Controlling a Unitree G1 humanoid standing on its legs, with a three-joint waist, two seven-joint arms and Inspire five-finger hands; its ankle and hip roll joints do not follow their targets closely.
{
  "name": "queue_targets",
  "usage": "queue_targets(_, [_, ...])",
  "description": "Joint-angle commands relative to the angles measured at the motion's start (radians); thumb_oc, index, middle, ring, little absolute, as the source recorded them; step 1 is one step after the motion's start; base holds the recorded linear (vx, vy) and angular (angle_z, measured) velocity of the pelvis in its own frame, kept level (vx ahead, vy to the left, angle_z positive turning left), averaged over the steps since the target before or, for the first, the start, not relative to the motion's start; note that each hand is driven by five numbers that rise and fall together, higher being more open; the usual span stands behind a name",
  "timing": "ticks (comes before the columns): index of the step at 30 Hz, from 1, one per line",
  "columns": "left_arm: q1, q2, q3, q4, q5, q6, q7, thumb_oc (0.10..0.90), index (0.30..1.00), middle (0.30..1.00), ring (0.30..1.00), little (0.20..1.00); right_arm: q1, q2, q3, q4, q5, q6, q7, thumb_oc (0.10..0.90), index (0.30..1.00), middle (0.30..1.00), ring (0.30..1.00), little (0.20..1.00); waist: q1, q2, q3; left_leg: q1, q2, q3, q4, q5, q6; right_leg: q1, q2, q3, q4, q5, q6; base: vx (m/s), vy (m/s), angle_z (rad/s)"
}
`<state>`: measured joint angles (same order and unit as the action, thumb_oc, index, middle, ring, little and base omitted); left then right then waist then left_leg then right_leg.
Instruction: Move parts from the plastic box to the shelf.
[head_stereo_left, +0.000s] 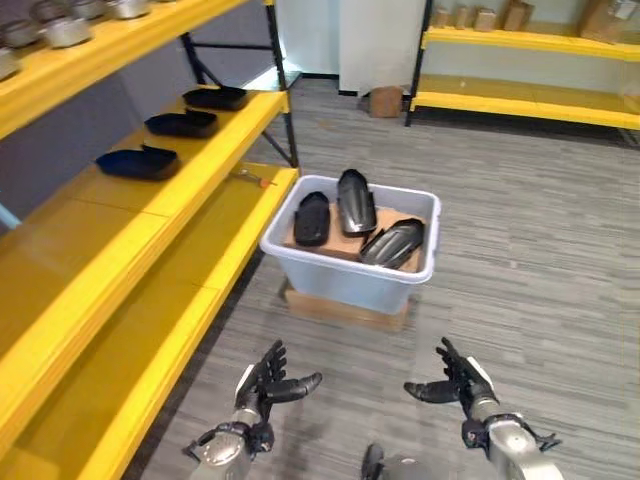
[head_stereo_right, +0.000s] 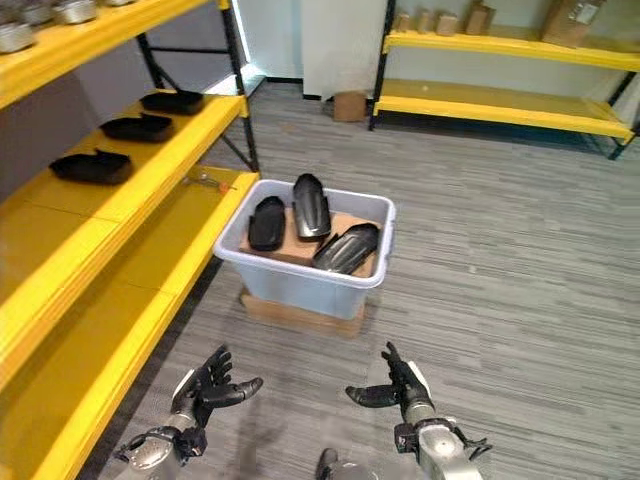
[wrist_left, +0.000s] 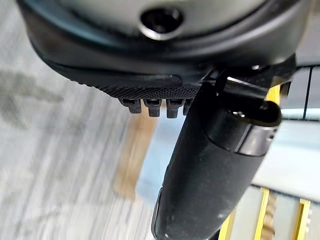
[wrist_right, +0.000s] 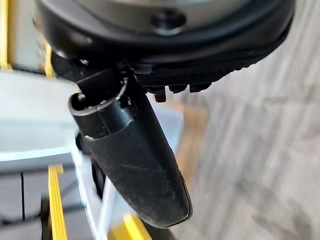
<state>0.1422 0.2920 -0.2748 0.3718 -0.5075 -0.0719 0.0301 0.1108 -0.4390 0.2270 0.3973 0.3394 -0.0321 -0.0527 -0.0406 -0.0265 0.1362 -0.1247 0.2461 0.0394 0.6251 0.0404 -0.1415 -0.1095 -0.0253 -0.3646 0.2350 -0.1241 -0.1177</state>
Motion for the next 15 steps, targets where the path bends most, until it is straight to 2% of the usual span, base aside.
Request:
queue_targets(1, [-0.048, 0.047, 0.033, -0.096, -0.052, -0.081, -0.006, 0.9, 1.0, 1.0, 1.0, 1.0, -0.006, -0.023, 0.005, -0.085, 0.024, -0.075, -0.007, 0.9, 1.0, 1.0, 1.0, 1.0, 0.032, -0.032, 0.037, -0.009, -0.149, 0.111, -0.126, -0.057, 0.093, 0.096, -0.067, 0.088, -0.123, 0.057, 0.143, 0.29, -0.157, -0.18])
queue_targets(2, [-0.04, 0.053, 0.034, -0.096, -0.052, -0.08, -0.006, 0.9, 1.0, 1.0, 1.0, 1.0, -0.001, -0.024, 0.004, -0.088, 0.023, -0.076, -0.011, 0.9, 1.0, 1.0, 1.0, 1.0, 0.044, -0.038, 0.044, -0.042, -0.129, 0.12, -0.15, -0.073, 0.098, 0.114, -0.062, 0.1, -0.128, 0.046, 0.143, 0.26, -0.011, -0.47])
queue_targets(3, [-0.026, 0.058, 0.041, -0.086, -0.052, -0.079, -0.003, 0.9, 1.0, 1.0, 1.0, 1.0, 0.002, -0.025, 0.001, -0.089, 0.021, -0.08, -0.014, 0.9, 1.0, 1.0, 1.0, 1.0, 0.061, -0.051, 0.048, -0.088, -0.119, 0.109, -0.206, -0.057, 0.101, 0.14, -0.057, 0.123, -0.14, 0.037, 0.143, 0.36, 0.073, -0.74])
queue_targets(4, [-0.014, 0.061, 0.052, -0.088, -0.053, -0.079, 0.005, 0.9, 1.0, 1.0, 1.0, 1.0, 0.009, -0.026, -0.005, -0.094, 0.022, -0.085, -0.014, 0.9, 1.0, 1.0, 1.0, 1.0, 0.072, -0.045, 0.053, -0.12, -0.095, 0.072, -0.275, -0.003, 0.08, 0.16, -0.055, 0.142, -0.138, 0.026, 0.149, 0.38, 0.123, -0.86])
queue_targets(6, [-0.009, 0.066, 0.064, -0.088, -0.046, -0.081, 0.006, 0.9, 1.0, 1.0, 1.0, 1.0, 0.023, -0.025, -0.01, -0.093, 0.019, -0.086, -0.007, 0.9, 1.0, 1.0, 1.0, 1.0, 0.074, -0.03, 0.05, -0.125, -0.073, 0.067, -0.361, 0.051, 0.064, 0.186, -0.055, 0.149, -0.135, 0.01, 0.156, 0.35, 0.196, -1.46])
queue_targets(7, [-0.004, 0.063, 0.076, -0.09, -0.047, -0.082, 0.002, 0.9, 1.0, 1.0, 1.0, 1.0, 0.03, -0.019, -0.008, -0.091, 0.014, -0.079, 0.005, 0.9, 1.0, 1.0, 1.0, 1.0, 0.079, -0.023, 0.046, -0.095, -0.103, 0.056, -0.372, 0.026, 0.07, 0.197, -0.062, 0.17, -0.118, -0.005, 0.167, 0.48, 0.3, -1.72])
queue_targets(9, [-0.024, 0.069, 0.073, -0.091, -0.053, -0.084, -0.006, 0.9, 1.0, 1.0, 1.0, 1.0, 0.036, -0.001, -0.011, -0.09, 0.007, -0.068, 0.022, 0.9, 1.0, 1.0, 1.0, 1.0, 0.067, -0.021, 0.013, -0.06, -0.145, 0.097, -0.377, -0.037, 0.1, 0.237, -0.104, 0.18, -0.111, -0.014, 0.191, 0.58, 0.37, -0.6])
queue_targets(11, [-0.032, 0.08, 0.076, -0.099, -0.05, -0.09, 0.001, 0.9, 1.0, 1.0, 1.0, 1.0, 0.02, 0.007, -0.01, -0.111, 0.012, -0.075, 0.024, 0.9, 1.0, 1.0, 1.0, 1.0, 0.066, -0.023, -0.006, -0.045, -0.187, 0.12, -0.353, -0.096, 0.132, 0.241, -0.143, 0.195, -0.089, -0.009, 0.213, 0.49, 0.368, 0.24])
queue_targets(12, [-0.026, 0.08, 0.077, -0.097, -0.049, -0.089, 0.005, 0.9, 1.0, 1.0, 1.0, 1.0, 0.014, 0.013, -0.009, -0.113, 0.007, -0.079, 0.022, 0.9, 1.0, 1.0, 1.0, 1.0, 0.067, -0.02, -0.015, -0.029, -0.211, 0.126, -0.357, -0.121, 0.154, 0.228, -0.163, 0.203, -0.049, 0.012, 0.226, 0.39, 0.397, 0.79])
queue_targets(13, [-0.021, 0.085, 0.076, -0.094, -0.046, -0.086, 0.006, 0.9, 1.0, 1.0, 1.0, 1.0, 0.009, 0.02, -0.002, -0.108, 0.006, -0.08, 0.026, 0.9, 1.0, 1.0, 1.0, 1.0, 0.059, -0.013, -0.013, -0.003, -0.236, 0.129, -0.372, -0.133, 0.178, 0.179, -0.175, 0.234, 0.049, 0.074, 0.24, 0.27, 0.319, 0.84])
queue_targets(14, [-0.019, 0.088, 0.075, -0.091, -0.046, -0.085, 0.003, 0.9, 1.0, 1.0, 1.0, 1.0, 0.008, 0.023, 0.004, -0.105, 0.006, -0.078, 0.028, 0.9, 1.0, 1.0, 1.0, 1.0, 0.056, -0.007, -0.011, 0.012, -0.245, 0.123, -0.387, -0.139, 0.188, 0.153, -0.173, 0.244, 0.083, 0.086, 0.24, 0.2, 0.302, 0.87])
queue_targets(15, [-0.017, 0.092, 0.073, -0.089, -0.041, -0.083, 0.005, 0.9, 1.0, 1.0, 1.0, 1.0, 0.008, 0.027, 0.01, -0.099, 0.001, -0.077, 0.026, 0.9, 1.0, 1.0, 1.0, 1.0, 0.049, 0.005, -0.004, 0.034, -0.257, 0.121, -0.406, -0.139, 0.205, 0.111, -0.174, 0.248, 0.158, 0.13, 0.243, 0.12, 0.201, 0.85])
